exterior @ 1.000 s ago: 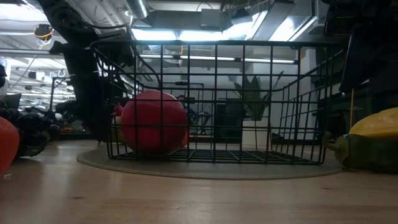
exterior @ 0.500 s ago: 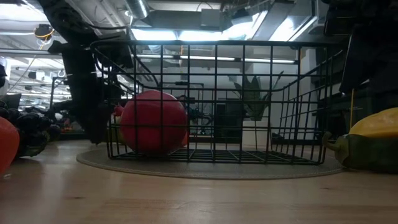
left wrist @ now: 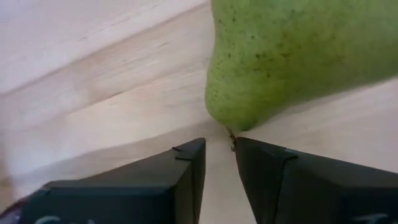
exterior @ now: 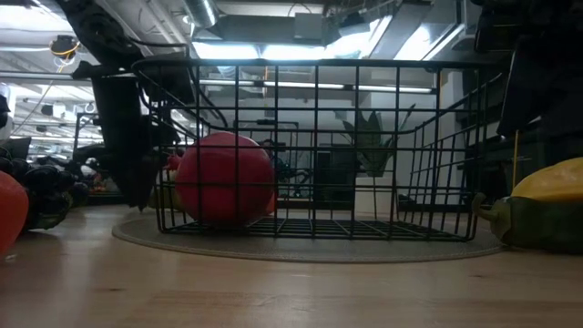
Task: Build produce basket
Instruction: Put the green pear into the black wire basket
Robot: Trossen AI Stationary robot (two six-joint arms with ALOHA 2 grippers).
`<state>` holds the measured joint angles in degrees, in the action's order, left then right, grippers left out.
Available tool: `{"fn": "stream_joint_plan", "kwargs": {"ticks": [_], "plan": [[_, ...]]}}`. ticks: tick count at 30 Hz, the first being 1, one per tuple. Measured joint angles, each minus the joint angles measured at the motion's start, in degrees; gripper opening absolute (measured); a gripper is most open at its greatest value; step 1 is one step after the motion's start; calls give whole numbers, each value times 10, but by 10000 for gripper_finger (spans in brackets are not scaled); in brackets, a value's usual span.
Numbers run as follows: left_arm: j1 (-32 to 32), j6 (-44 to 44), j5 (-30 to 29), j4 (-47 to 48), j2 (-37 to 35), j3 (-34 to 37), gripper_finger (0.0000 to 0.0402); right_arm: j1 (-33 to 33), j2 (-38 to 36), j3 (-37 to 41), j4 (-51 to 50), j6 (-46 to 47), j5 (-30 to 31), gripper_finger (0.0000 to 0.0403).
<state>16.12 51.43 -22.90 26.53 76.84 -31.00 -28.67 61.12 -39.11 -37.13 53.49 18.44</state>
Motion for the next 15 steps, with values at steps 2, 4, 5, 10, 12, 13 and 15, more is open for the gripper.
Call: {"fn": "stream_joint_plan", "kwargs": {"ticks": [2,4,5,10,12,13,15], "plan": [[8,-10,6,-1,0,0,97,0,0,0,0,0,0,110],[13,-18,10,-1,0,0,110,0,0,0,0,0,0,110],[16,-23,9,-1,0,0,115,0,0,0,0,0,0,110],[35,-66,9,-13,0,0,126,0,0,0,0,0,0,110],[41,-83,11,-24,0,0,126,0,0,0,0,0,0,110],[44,-89,16,-30,0,0,125,0,0,0,0,0,0,110],[49,-108,34,-37,0,0,125,0,0,0,0,0,0,110]]}}
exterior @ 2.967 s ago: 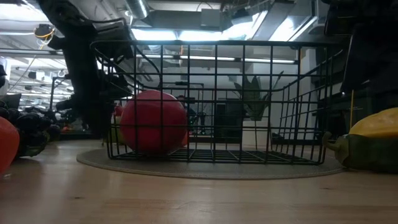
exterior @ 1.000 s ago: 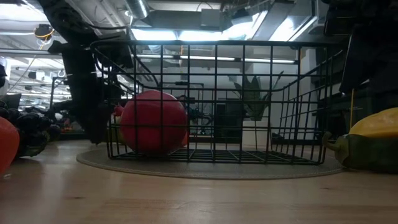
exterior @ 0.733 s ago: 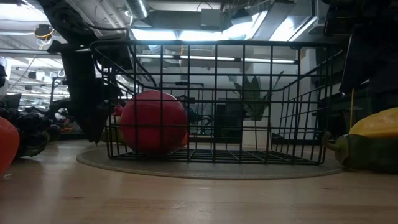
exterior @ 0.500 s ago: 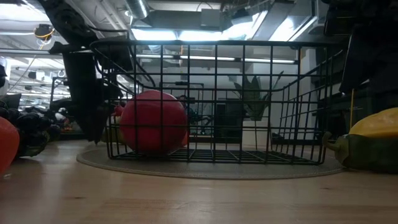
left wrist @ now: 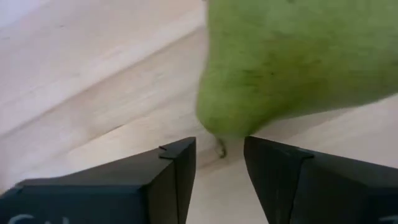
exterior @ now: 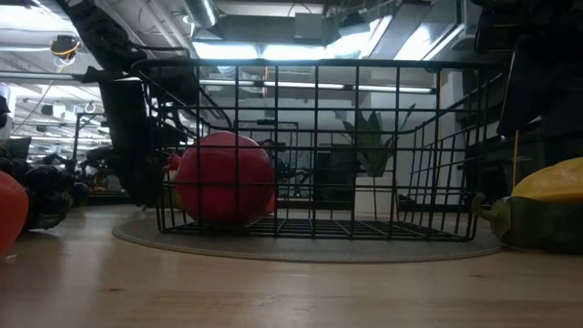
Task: Build produce basket
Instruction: Put the green pear into the black wire basket
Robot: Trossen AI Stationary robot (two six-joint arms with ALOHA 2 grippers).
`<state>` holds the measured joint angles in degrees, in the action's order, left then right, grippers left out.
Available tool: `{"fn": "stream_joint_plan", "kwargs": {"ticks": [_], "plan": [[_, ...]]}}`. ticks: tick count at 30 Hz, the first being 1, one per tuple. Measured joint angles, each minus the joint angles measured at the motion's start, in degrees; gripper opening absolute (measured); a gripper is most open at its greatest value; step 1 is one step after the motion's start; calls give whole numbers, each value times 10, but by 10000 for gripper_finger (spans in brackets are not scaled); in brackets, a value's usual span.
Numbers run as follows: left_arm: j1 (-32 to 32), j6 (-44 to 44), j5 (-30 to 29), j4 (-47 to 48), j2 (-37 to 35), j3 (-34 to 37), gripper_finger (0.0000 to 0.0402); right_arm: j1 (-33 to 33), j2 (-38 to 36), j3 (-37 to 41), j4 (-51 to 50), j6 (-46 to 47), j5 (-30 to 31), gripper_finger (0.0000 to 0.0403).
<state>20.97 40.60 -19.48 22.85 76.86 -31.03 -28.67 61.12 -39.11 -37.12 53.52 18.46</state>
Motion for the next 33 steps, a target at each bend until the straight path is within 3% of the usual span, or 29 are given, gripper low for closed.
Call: {"fn": "stream_joint_plan", "kwargs": {"ticks": [13,24,27,33], "plan": [[33,-68,33,-1,8,-1,124,0,0,0,0,0,0,110],[45,-67,40,-10,29,-3,122,0,0,0,0,0,0,110],[45,-67,40,-11,29,-2,102,0,0,0,0,0,0,110],[45,-67,38,-12,30,-1,16,0,0,0,0,0,0,110]]}}
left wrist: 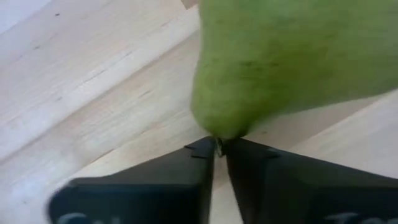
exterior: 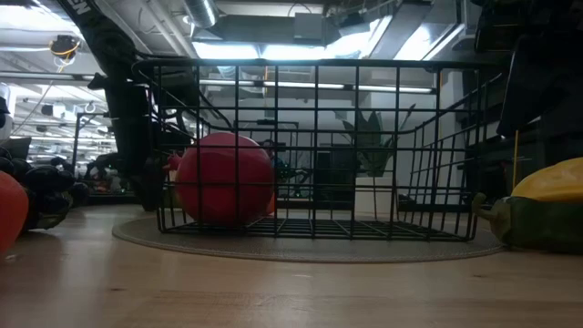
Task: Build produce basket
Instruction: Put the green pear into the black wire basket
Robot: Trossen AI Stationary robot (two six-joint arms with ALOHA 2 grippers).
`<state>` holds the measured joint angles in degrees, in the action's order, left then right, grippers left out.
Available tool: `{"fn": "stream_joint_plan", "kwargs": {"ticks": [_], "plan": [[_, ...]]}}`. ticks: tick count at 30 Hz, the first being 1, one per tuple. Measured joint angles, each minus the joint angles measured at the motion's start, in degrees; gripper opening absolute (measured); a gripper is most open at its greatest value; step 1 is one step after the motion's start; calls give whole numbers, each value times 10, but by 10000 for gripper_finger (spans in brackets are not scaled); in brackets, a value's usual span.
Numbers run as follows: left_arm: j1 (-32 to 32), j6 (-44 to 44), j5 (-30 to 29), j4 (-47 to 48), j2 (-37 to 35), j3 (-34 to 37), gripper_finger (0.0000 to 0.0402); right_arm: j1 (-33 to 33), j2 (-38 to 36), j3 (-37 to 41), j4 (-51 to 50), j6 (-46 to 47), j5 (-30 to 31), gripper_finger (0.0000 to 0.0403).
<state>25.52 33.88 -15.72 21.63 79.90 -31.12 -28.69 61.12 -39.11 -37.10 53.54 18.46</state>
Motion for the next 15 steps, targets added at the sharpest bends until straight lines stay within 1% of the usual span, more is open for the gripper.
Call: {"fn": "stream_joint_plan", "kwargs": {"ticks": [2,7,11,15], "plan": [[0,1,0,0,0,0,6,0,0,0,0,0,0,110],[-9,5,-2,0,0,1,2,0,0,0,0,0,0,110],[-27,1,-22,-1,-2,1,1,0,0,0,0,0,0,110],[-32,7,-34,-9,-20,3,0,0,0,0,0,0,0,110]]}}
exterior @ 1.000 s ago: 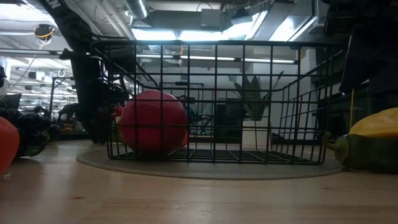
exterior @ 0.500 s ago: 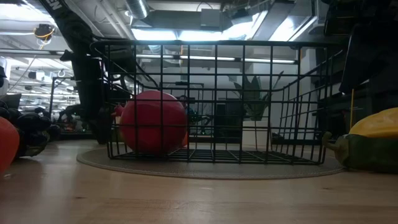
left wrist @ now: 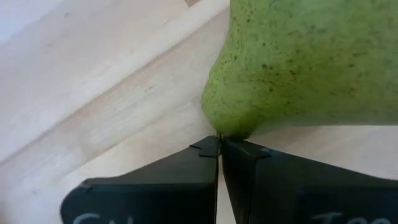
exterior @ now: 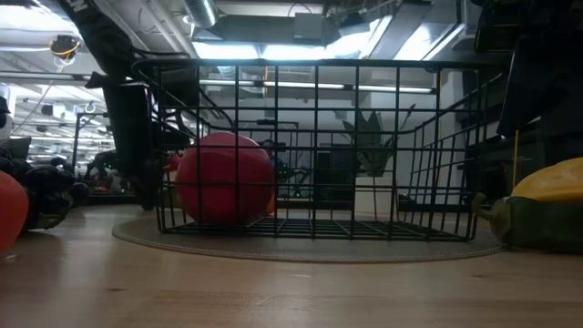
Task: Build produce basket
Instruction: Put the green pear into the black wire basket
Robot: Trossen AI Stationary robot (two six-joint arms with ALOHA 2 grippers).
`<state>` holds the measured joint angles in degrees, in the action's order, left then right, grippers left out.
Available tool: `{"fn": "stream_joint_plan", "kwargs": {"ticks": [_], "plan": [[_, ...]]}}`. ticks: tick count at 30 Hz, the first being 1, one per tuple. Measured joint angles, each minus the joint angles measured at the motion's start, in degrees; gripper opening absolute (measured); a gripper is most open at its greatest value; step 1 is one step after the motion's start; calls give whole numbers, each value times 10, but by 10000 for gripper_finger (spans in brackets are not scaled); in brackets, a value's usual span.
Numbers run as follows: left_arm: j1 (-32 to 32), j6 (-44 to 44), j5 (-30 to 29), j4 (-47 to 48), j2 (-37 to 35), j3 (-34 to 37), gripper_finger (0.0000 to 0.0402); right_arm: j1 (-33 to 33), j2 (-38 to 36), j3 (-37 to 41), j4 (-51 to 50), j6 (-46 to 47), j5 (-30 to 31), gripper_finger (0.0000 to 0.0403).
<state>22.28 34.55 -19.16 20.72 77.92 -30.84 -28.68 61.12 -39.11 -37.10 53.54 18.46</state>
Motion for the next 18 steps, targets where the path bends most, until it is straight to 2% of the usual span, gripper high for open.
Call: {"fn": "stream_joint_plan", "kwargs": {"ticks": [11,18], "plan": [[-3,-7,-77,-55,-118,-1,0,0,0,0,0,0,0,110],[-24,-36,-73,-86,-188,-1,0,0,0,0,0,0,0,110]]}}
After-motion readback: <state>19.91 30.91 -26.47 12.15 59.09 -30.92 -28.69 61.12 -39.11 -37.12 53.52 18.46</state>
